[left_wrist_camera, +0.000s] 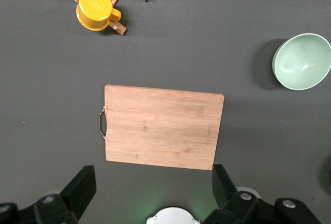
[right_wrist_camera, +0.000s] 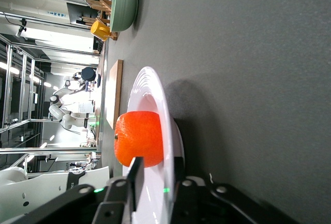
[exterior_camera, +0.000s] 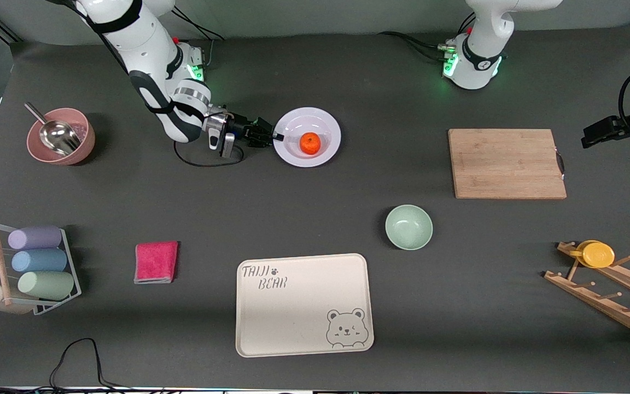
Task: Place orange and plate with both arms
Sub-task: 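Close the right gripper on the white plate rim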
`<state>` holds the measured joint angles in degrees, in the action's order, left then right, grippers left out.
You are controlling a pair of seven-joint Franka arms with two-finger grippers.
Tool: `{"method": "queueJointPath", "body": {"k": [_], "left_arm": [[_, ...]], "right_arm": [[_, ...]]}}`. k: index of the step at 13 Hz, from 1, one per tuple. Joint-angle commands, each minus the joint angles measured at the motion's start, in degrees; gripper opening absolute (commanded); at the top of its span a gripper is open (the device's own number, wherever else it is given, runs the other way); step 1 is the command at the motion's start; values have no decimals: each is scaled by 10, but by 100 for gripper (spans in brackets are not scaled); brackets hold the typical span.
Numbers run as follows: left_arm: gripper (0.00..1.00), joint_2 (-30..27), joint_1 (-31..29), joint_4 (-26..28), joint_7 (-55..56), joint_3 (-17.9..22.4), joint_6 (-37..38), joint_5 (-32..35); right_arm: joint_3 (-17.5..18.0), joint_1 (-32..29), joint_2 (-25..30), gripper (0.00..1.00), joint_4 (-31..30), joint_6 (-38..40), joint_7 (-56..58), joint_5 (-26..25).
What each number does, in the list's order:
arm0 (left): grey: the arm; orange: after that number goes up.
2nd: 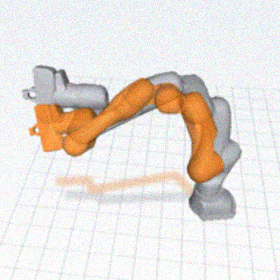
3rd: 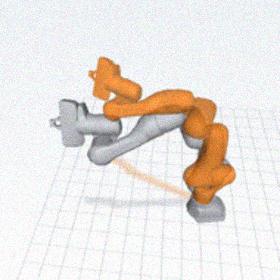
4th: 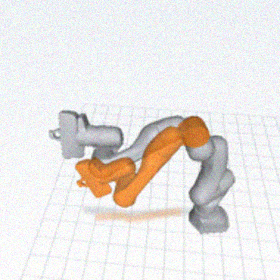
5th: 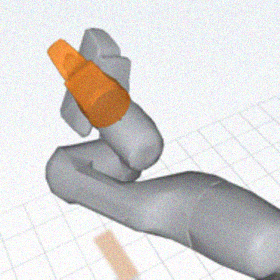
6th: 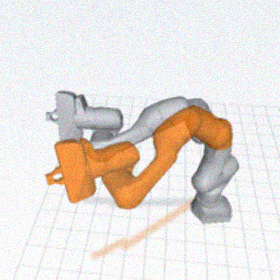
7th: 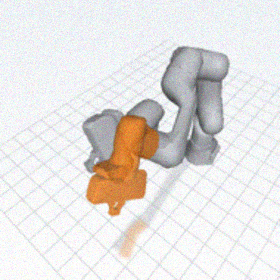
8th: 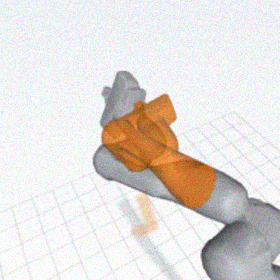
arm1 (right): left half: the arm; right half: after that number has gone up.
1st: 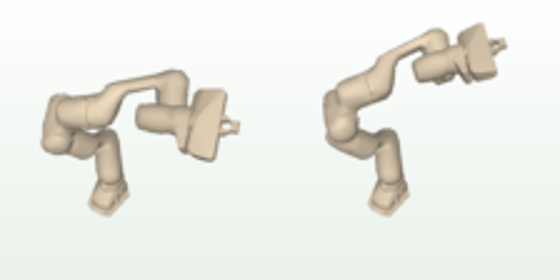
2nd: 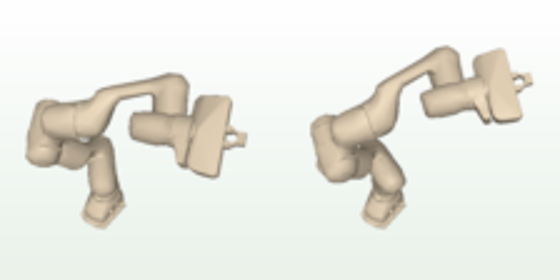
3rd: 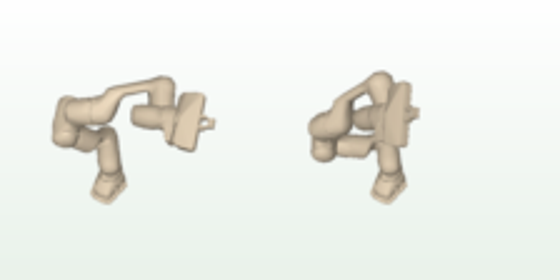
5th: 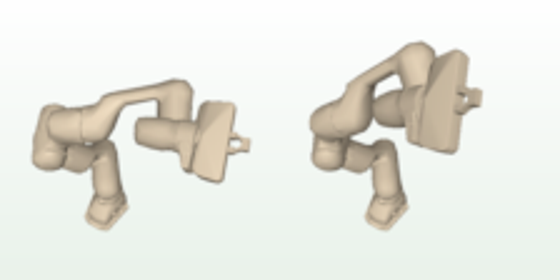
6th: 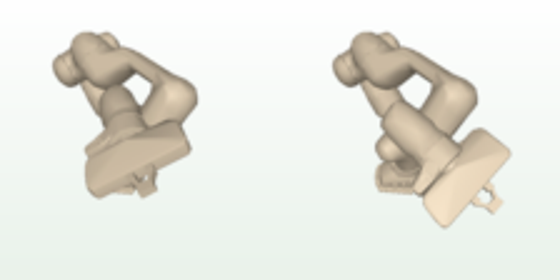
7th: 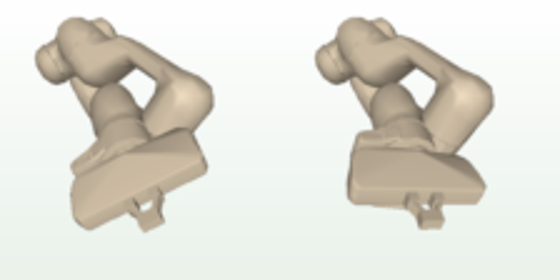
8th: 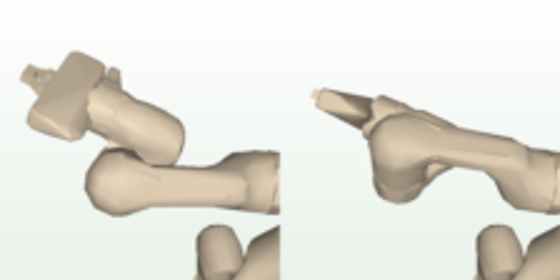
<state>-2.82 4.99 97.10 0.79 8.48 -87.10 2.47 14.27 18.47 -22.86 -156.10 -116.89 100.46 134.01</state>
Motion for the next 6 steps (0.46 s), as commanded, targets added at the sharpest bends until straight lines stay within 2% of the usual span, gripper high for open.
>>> {"method": "queueJointPath", "body": {"k": [1, 6], "left_arm": [[100, -13, 13, 12, -13, 13, -16, -6], [100, -12, 13, 13, -15, 13, -21, -6]], "right_arm": [[6, 6, -12, 0, 10, -3, 25, 18], [6, -1, -5, 0, 11, 11, 23, 18]]}}
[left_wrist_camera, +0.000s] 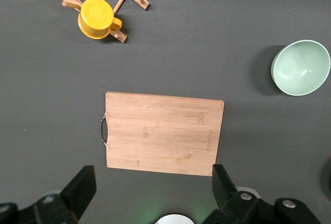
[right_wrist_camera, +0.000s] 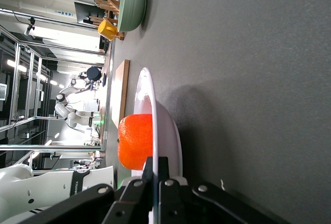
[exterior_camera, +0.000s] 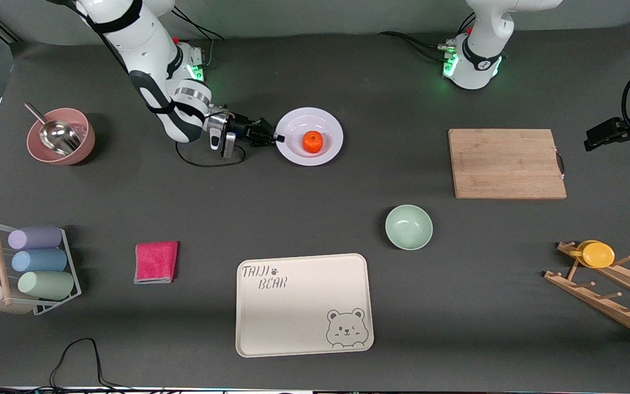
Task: Place orange and plate with both arms
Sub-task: 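Close the right gripper on the white plate rim, then carry the plate with the orange onto the bear tray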
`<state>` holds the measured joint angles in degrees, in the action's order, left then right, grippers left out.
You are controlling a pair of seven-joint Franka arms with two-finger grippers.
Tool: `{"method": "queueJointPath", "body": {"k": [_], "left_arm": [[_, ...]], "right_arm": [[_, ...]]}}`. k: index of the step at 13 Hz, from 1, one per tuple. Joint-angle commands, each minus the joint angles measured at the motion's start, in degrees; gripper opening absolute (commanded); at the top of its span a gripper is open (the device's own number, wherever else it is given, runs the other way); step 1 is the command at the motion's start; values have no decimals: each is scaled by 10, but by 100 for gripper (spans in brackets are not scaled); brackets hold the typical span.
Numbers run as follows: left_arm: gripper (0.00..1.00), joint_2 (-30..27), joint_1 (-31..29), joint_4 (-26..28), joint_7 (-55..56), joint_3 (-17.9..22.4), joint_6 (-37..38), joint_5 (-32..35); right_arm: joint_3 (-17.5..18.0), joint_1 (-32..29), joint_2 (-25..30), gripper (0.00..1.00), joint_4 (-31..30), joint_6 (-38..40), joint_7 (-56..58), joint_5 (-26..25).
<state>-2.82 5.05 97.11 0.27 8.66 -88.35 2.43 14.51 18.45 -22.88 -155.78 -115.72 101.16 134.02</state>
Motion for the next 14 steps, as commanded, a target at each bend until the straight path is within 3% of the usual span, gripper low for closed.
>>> {"method": "queueJointPath", "body": {"k": [1, 6, 10, 14], "left_arm": [[100, -12, 11, 13, -10, 11, -9, -6], [100, -10, 7, 13, -19, 11, -9, -6], [100, -10, 7, 13, -19, 11, -10, -6], [100, -10, 7, 13, -19, 10, -10, -6]], "right_arm": [[3, -6, -2, 0, 7, 20, 11, 18], [3, -31, 107, 0, 1, 35, -138, -5], [3, -97, 173, 0, 7, 35, -270, -131], [-3, -134, 168, 0, 85, 29, -389, -228]]}}
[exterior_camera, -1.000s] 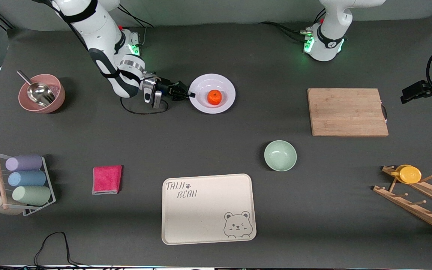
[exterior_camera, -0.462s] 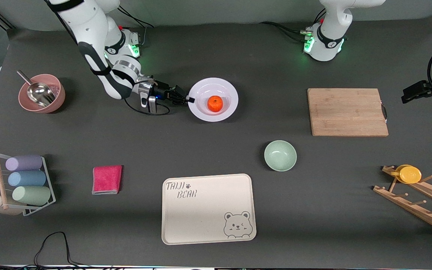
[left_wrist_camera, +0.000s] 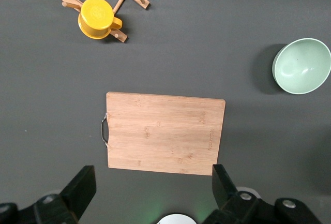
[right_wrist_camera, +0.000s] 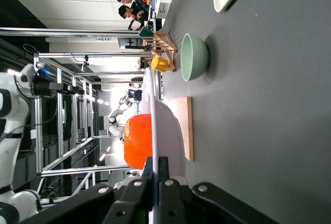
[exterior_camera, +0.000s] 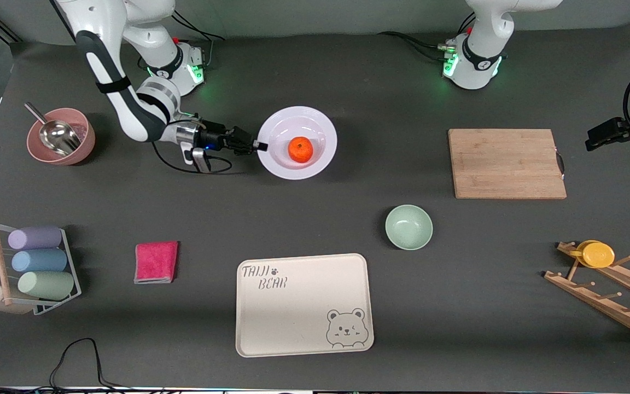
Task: Place orange and plate with both arms
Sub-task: 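Carry the plate with the orange onto the bear tray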
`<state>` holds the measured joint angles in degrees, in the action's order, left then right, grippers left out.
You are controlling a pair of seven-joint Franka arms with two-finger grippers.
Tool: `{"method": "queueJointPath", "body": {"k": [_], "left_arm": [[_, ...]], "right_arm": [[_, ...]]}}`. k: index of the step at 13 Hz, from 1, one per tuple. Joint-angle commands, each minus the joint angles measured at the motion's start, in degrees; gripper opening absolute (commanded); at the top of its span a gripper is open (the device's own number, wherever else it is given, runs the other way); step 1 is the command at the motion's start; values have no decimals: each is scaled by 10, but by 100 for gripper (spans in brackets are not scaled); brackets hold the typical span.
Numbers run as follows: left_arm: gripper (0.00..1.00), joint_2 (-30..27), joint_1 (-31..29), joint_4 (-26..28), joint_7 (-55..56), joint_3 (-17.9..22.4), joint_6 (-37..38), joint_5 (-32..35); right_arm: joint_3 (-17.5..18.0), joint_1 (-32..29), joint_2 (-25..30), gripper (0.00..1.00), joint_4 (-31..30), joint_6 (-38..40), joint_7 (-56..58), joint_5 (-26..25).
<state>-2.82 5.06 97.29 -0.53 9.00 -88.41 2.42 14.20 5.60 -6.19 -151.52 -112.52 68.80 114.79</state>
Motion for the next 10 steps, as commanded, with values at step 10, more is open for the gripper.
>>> {"method": "queueJointPath", "body": {"k": [10], "left_arm": [[100, -11, 6, 11, -11, 7, -12, -6]], "right_arm": [[-22, -13, -311, 0, 529, -109, -234, -213]]}}
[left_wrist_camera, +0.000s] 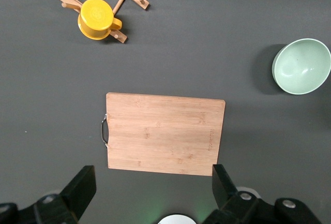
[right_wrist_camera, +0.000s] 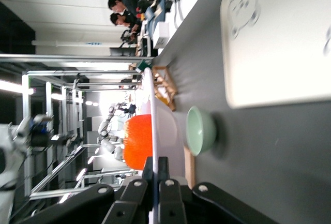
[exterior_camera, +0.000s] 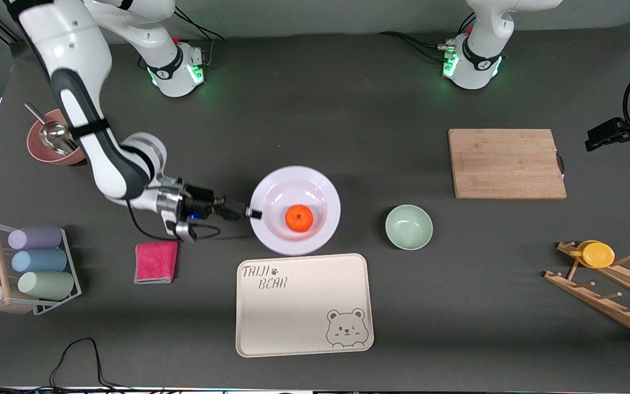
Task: Place orange and plate with both arms
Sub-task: 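Carry the plate with the orange onto the bear tray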
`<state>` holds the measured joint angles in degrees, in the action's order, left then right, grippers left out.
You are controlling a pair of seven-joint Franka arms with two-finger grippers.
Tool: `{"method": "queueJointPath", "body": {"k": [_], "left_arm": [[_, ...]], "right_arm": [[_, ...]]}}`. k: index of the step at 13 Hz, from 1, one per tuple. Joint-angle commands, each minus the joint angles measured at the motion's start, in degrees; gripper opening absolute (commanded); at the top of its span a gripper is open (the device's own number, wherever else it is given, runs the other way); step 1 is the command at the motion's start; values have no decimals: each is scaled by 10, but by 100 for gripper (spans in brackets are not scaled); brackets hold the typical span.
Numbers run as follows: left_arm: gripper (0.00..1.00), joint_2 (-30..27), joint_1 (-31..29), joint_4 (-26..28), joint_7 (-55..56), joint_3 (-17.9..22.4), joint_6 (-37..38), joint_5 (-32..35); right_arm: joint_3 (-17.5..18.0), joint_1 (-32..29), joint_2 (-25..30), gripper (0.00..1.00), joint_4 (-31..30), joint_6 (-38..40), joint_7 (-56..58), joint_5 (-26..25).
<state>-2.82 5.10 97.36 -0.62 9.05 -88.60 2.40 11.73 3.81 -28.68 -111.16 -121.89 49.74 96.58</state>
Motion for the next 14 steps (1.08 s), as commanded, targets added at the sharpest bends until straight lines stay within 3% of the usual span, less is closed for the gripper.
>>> {"method": "queueJointPath", "body": {"k": [1, 5, 7, 10, 14], "left_arm": [[100, -11, 6, 10, -10, 6, -10, -6], [100, -10, 7, 10, -10, 7, -10, -6], [100, -10, 6, 10, -10, 7, -13, -6], [100, -10, 6, 10, -10, 7, -13, -6], [100, -8, 5, 10, -10, 7, -16, -6]], "right_arm": [[3, 13, -116, 0, 167, -28, -54, -36], [3, 16, -227, 0, 333, -55, -116, -124], [2, 17, -274, 0, 391, -56, -117, -133], [-3, 28, -327, 0, 454, -71, -111, -133], [-29, 49, -371, 0, 489, -94, -90, -145]]}}
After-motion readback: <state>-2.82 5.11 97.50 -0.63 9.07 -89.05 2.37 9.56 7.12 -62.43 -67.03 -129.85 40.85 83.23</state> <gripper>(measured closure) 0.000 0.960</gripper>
